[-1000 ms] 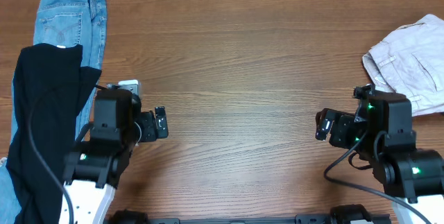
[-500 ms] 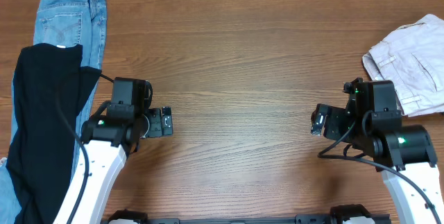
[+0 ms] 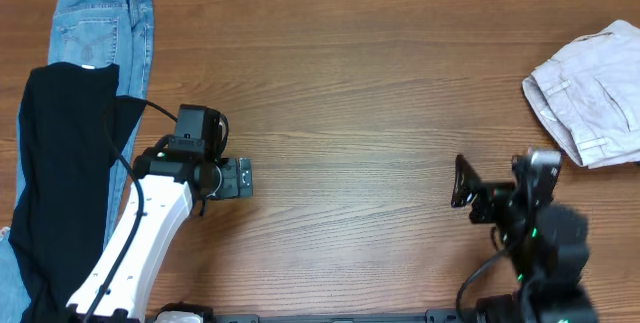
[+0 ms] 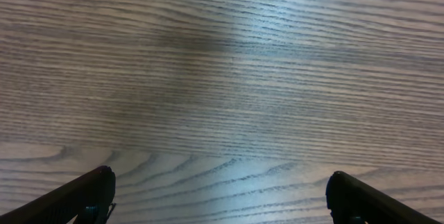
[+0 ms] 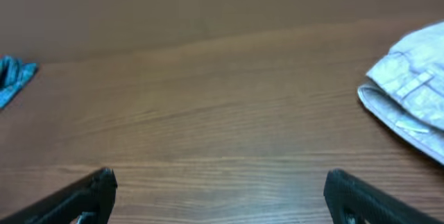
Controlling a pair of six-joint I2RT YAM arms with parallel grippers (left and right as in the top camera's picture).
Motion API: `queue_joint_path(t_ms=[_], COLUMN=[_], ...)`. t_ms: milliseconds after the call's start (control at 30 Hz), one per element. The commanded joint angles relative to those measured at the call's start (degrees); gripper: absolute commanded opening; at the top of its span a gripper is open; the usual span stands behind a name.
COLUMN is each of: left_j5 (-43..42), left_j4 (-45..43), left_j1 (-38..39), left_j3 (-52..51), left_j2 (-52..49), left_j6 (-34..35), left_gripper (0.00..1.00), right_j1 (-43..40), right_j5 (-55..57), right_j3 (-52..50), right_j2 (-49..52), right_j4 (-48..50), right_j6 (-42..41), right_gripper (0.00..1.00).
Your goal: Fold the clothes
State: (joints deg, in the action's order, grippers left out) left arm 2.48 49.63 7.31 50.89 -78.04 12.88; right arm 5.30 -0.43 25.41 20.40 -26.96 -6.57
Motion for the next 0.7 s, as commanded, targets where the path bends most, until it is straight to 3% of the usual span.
queue_joint_path(t_ms=[0,267,500,667], left_j5=[0.94,0.94,0.94,0.94], left_j4=[-0.22,-0.22,-0.22,-0.22], left_j1=[0.22,0.22,0.22,0.22], left_j3=[-0.17,-0.17,-0.17,-0.17], left_j2=[-0.94,-0.98,-0.98,-0.98], left_j6=[-1.09,-1.09,-1.09,-1.09], left_gripper=[1.0,1.0,1.0,1.0], right_j1=[0.2,0.2,0.09,-0.24], right_j5=[0.13,-0.02,-0.04,0.81], right_j3=[-8.68,-20.15,-24.9,-24.96], right_j2=[-7.98,-18.18,-20.28,-20.28], right_j4=[5.81,17.66,25.18,22.08], right_j6=[1.05,2.64,3.87,6.91], right_gripper=[1.0,1.0,1.0,1.0])
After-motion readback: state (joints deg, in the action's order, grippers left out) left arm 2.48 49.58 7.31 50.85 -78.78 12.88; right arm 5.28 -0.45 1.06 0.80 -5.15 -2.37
